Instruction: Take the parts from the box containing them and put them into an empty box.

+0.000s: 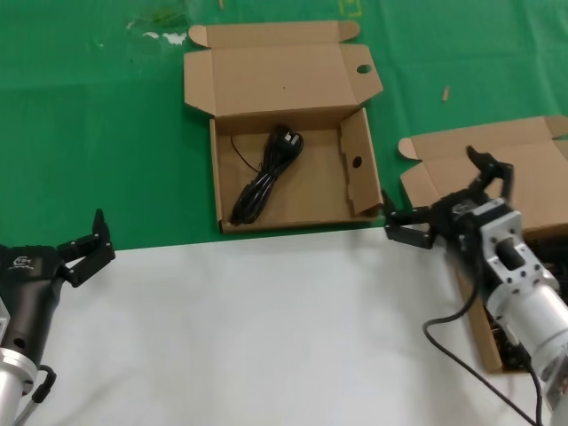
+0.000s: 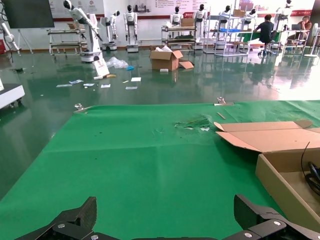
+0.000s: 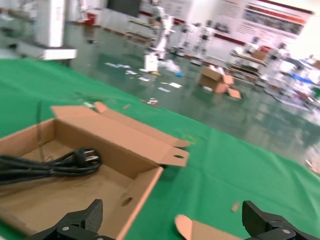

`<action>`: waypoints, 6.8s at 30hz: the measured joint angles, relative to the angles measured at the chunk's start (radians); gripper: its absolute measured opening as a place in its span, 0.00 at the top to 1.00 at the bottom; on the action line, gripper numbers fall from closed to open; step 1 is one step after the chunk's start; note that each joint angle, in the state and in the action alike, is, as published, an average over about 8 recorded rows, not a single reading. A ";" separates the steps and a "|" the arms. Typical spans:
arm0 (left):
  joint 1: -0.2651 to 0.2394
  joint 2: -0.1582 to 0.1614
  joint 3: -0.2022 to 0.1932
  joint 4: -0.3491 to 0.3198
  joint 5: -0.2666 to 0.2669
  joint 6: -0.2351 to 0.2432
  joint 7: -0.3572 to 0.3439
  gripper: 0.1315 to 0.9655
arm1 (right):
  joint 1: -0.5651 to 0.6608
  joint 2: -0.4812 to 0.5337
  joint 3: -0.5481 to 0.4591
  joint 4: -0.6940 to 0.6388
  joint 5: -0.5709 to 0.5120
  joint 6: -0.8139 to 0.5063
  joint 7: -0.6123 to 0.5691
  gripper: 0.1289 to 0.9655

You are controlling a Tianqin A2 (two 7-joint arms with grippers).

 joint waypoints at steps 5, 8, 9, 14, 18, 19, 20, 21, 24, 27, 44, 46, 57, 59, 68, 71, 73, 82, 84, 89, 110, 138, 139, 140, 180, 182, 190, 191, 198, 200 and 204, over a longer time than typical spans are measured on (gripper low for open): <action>0.000 0.000 0.000 0.000 0.000 0.000 0.000 0.00 | -0.054 -0.002 0.022 0.052 0.009 0.055 0.102 0.00; 0.000 0.000 0.000 0.000 0.000 0.000 0.000 0.00 | -0.085 -0.004 0.035 0.082 0.014 0.087 0.160 0.00; 0.000 0.000 0.000 0.000 0.000 0.000 0.000 0.00 | -0.094 -0.004 0.039 0.090 0.016 0.097 0.177 0.00; 0.000 0.000 0.000 0.000 0.000 0.000 0.000 0.00 | -0.119 -0.005 0.049 0.114 0.020 0.122 0.224 0.00; 0.000 0.000 0.000 0.000 0.000 0.000 0.000 0.00 | -0.121 -0.005 0.050 0.116 0.020 0.124 0.228 0.00; 0.000 0.000 0.000 0.000 0.000 0.000 0.000 0.00 | -0.122 -0.005 0.050 0.117 0.020 0.124 0.228 0.00; 0.000 0.000 0.000 0.000 0.000 0.000 0.000 0.00 | -0.122 -0.005 0.050 0.117 0.020 0.124 0.228 0.00; 0.000 0.000 0.000 0.000 0.000 0.000 0.000 0.00 | -0.122 -0.005 0.050 0.117 0.020 0.124 0.228 0.00; 0.000 0.000 0.000 0.000 0.000 0.000 0.000 0.00 | -0.122 -0.005 0.050 0.117 0.020 0.124 0.228 0.00; 0.000 0.000 0.000 0.000 0.000 0.000 0.000 0.00 | -0.122 -0.005 0.050 0.117 0.020 0.124 0.228 0.00; 0.000 0.000 0.000 0.000 0.000 0.000 0.000 0.00 | -0.122 -0.005 0.050 0.117 0.020 0.124 0.228 0.00; 0.000 0.000 0.000 0.000 0.000 0.000 0.000 0.00 | -0.122 -0.005 0.050 0.117 0.020 0.124 0.228 0.00; 0.000 0.000 0.000 0.000 0.000 0.000 0.000 0.00 | -0.122 -0.005 0.050 0.117 0.020 0.124 0.228 0.00; 0.000 0.000 0.000 0.000 0.000 0.000 0.000 0.00 | -0.122 -0.005 0.050 0.117 0.020 0.124 0.228 0.00; 0.000 0.000 0.000 0.000 0.000 0.000 0.000 0.00 | -0.122 -0.005 0.050 0.117 0.020 0.124 0.228 0.00; 0.000 0.000 0.000 0.000 0.000 0.000 0.000 0.00 | -0.122 -0.005 0.050 0.117 0.020 0.124 0.228 0.00; 0.000 0.000 0.000 0.000 0.000 0.000 0.000 0.00 | -0.122 -0.005 0.050 0.117 0.020 0.124 0.228 0.00; 0.000 0.000 0.000 0.000 0.000 0.000 0.000 0.00 | -0.122 -0.005 0.050 0.117 0.020 0.124 0.228 0.00; 0.000 0.000 0.000 0.000 0.000 0.000 0.000 0.00 | -0.122 -0.005 0.050 0.117 0.020 0.124 0.228 0.00; 0.000 0.000 0.000 0.000 0.000 0.000 0.000 0.00 | -0.122 -0.005 0.050 0.117 0.020 0.124 0.228 0.00; 0.000 0.000 0.000 0.000 0.000 0.000 0.000 0.00 | -0.122 -0.005 0.050 0.117 0.020 0.124 0.228 0.00; 0.000 0.000 0.000 0.000 0.000 0.000 0.000 0.00 | -0.122 -0.005 0.050 0.117 0.020 0.124 0.228 0.00; 0.000 0.000 0.000 0.000 0.000 0.000 0.000 0.00 | -0.122 -0.005 0.050 0.117 0.020 0.124 0.228 0.00; 0.000 0.000 0.000 0.000 0.000 0.000 0.000 0.00 | -0.122 -0.005 0.050 0.117 0.020 0.124 0.228 0.00; 0.000 0.000 0.000 0.000 0.000 0.000 0.000 0.00 | -0.122 -0.005 0.050 0.117 0.020 0.124 0.228 0.00; 0.000 0.000 0.000 0.000 0.000 0.000 0.000 0.00 | -0.122 -0.005 0.050 0.117 0.020 0.124 0.228 0.00; 0.000 0.000 0.000 0.000 0.000 0.000 0.000 0.00 | -0.122 -0.005 0.050 0.117 0.020 0.124 0.228 0.00; 0.000 0.000 0.000 0.000 0.000 0.000 0.000 0.00 | -0.122 -0.005 0.050 0.117 0.020 0.124 0.228 0.00; 0.000 0.000 0.000 0.000 0.000 0.000 0.000 0.00 | -0.122 -0.005 0.050 0.117 0.020 0.124 0.228 0.00; 0.000 0.000 0.000 0.000 0.000 0.000 0.000 0.00 | -0.122 -0.005 0.050 0.117 0.020 0.124 0.228 0.00; 0.000 0.000 0.000 0.000 0.000 0.000 0.000 0.00 | -0.122 -0.005 0.050 0.117 0.020 0.124 0.228 0.00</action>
